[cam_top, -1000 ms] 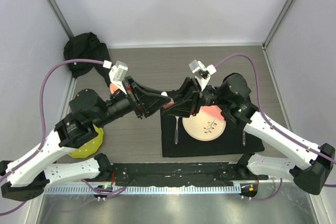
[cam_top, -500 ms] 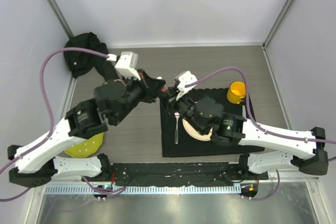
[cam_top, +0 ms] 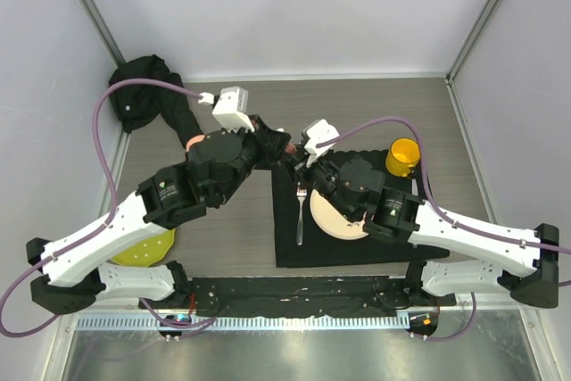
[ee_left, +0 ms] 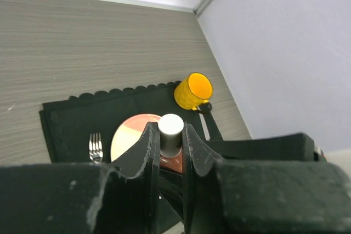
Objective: Paint the nails
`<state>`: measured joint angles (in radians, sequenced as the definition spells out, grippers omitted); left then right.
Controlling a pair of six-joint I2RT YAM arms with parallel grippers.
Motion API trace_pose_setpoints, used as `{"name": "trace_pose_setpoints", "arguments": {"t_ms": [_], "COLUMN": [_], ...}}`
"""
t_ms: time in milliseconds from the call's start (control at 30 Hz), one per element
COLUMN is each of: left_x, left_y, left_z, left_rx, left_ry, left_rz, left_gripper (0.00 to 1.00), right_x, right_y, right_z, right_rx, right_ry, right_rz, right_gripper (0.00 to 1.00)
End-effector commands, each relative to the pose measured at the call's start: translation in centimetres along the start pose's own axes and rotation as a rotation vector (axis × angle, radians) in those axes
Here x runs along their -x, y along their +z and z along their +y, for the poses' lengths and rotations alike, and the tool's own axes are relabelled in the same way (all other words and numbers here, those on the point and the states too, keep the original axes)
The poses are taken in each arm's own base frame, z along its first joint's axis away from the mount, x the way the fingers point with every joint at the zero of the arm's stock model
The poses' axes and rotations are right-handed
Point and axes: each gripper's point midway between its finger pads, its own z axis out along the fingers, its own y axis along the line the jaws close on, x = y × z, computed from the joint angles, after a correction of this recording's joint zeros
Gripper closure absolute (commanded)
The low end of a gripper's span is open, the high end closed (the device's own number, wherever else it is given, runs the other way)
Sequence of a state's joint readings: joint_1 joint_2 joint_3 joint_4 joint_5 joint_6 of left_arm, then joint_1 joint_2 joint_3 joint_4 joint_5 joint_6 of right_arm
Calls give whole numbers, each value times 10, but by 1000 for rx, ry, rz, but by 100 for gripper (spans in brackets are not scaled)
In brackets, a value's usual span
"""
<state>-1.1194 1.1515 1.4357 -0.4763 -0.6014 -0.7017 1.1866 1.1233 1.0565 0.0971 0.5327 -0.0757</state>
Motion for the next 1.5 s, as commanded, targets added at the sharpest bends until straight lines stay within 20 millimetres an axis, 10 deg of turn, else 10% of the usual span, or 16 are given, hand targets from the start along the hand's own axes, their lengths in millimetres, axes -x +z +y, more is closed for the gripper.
{"name": "trace_pose_setpoints", "arguments": {"t_ms": [0, 200, 367, 700, 1200, 1467], "left_x": [37, 43, 47, 45, 35, 41], "left_y": [-30, -55, -78, -113, -116, -101], "left_z": [-25, -26, -34, -56, -86, -76], "left_rx": [-183, -253, -354, -577, -733, -625], "left_ry": [-117, -106, -60, 103, 94, 111], "left_rz": [-96, -70, -42, -1, 29, 10], "left_gripper": [82, 29, 11, 25, 43, 94], "right_x": [31, 43, 50, 76, 92, 78], "right_y": [-14, -30, -44, -93, -92, -58], "right_z": [18, 18, 29, 71, 71, 50], "right_rx": [207, 337, 480, 1007, 1098, 879], "right_ry": [75, 102, 121, 246, 336, 301], "right_rz": [-112, -168, -175, -169, -218, -185], "right_gripper": [99, 99, 99, 99, 99, 99]}}
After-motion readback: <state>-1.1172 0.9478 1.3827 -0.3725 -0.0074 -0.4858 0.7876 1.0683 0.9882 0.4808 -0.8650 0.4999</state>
